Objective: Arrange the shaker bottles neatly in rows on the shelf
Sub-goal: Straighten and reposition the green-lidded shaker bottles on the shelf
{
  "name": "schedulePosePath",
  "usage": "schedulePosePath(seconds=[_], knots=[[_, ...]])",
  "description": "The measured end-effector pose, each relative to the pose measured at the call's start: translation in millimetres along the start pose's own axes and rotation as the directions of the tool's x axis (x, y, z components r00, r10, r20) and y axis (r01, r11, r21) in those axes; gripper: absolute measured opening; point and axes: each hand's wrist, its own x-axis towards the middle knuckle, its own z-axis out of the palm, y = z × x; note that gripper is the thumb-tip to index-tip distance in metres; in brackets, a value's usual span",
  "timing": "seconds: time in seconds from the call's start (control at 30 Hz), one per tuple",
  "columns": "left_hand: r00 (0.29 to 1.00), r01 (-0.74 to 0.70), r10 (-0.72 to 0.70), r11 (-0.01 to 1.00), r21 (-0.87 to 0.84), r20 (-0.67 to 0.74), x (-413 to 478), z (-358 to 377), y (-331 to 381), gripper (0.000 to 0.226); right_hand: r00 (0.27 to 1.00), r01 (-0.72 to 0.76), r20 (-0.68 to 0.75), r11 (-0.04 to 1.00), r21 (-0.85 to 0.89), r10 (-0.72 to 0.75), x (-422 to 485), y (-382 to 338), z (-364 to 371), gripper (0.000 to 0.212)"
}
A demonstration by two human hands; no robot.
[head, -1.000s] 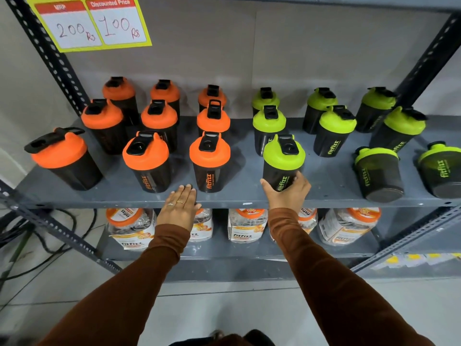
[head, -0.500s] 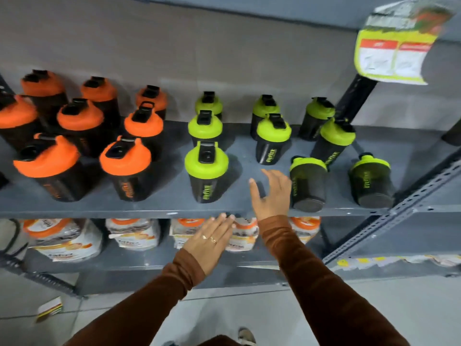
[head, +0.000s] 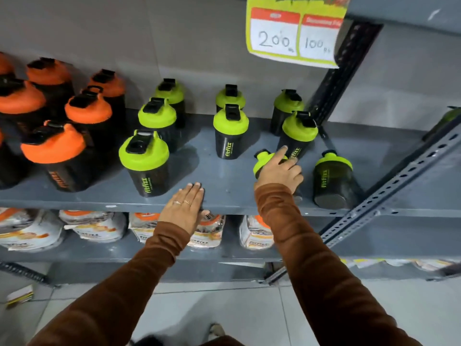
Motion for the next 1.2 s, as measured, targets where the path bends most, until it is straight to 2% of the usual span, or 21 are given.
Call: schedulePosePath(seconds=[0.1, 0.2, 0.3, 0.4, 0.5, 0.67, 0.8, 0.83, 0.93, 0.97, 1.03, 1.07, 1.1, 1.17, 1.2], knots=[[0.999, 0.014, -0.015, 1.000, 0.010, 0.046, 0, -6, 1, 0.057, 0.989, 0.053, 0.132, 0.989, 0.141, -0.072, 2, 4, -9, 0.083], [0.992, 0.023, -0.024, 1.000, 0.010, 0.125, -2, -10, 2, 0.063, 0.978, 0.060, 0.167, 0.938, 0.341, -0.123, -5, 4, -19, 0.096], [0.989, 0.050, -0.052, 0.999, 0.022, 0.141, -3, -12, 3, 0.077, 0.960, 0.027, 0.196, 0.767, 0.641, -0.198, -9, -5, -24, 0.097], [0.989, 0.090, -0.092, 0.996, 0.019, 0.120, -4, -13, 1, 0.074, 0.961, -0.005, 0.161, 0.566, 0.824, -0.227, -14, -19, -19, 0.097], [0.987, 0.121, -0.118, 0.992, -0.025, 0.106, -5, -14, 3, 0.051, 0.978, -0.029, 0.115, 0.428, 0.903, -0.175, -23, -25, -10, 0.098], [0.991, 0.117, -0.115, 0.993, -0.018, 0.070, -3, -12, 3, 0.064, 0.993, 0.031, 0.012, 0.367, 0.930, -0.116, -35, -26, 1, 0.101], [0.982, 0.157, -0.145, 0.982, -0.101, 0.122, -3, -19, 7, 0.063, 0.993, -0.008, 0.045, 0.329, 0.944, -0.105, -43, -24, 5, 0.105], [0.986, 0.152, -0.143, 0.984, -0.097, 0.088, -4, -17, 7, 0.062, 0.990, -0.016, 0.060, 0.323, 0.946, -0.126, -44, -23, 5, 0.108], [0.977, 0.171, -0.155, 0.980, -0.102, 0.146, -5, -12, 6, 0.057, 0.977, -0.003, 0.069, 0.312, 0.950, -0.202, -49, -12, 1, 0.114], [0.978, 0.171, -0.159, 0.981, -0.092, 0.132, -4, -14, 5, 0.055, 0.981, 0.036, 0.025, 0.306, 0.951, -0.193, -49, -6, 0, 0.109], [0.985, 0.153, -0.147, 0.986, -0.065, 0.086, -5, -20, 8, 0.063, 0.993, 0.109, -0.088, 0.317, 0.942, -0.079, -41, 8, -5, 0.091], [0.983, 0.161, -0.152, 0.984, -0.082, 0.106, -4, -20, 9, 0.062, 0.988, 0.141, -0.155, 0.365, 0.920, 0.008, -31, 16, -9, 0.083], [0.980, 0.177, -0.167, 0.980, -0.093, 0.110, -5, -20, 10, 0.061, 0.967, 0.178, -0.240, 0.458, 0.871, 0.081, -19, 25, -12, 0.078], [0.984, 0.169, -0.162, 0.980, -0.103, 0.074, -4, -17, 10, 0.061, 0.916, 0.183, -0.382, 0.723, 0.666, 0.120, 7, 42, -20, 0.072], [0.979, 0.170, -0.161, 0.983, -0.072, 0.124, -3, -14, 10, 0.062, 0.916, 0.132, -0.386, 0.826, 0.549, 0.111, 18, 51, -22, 0.072]])
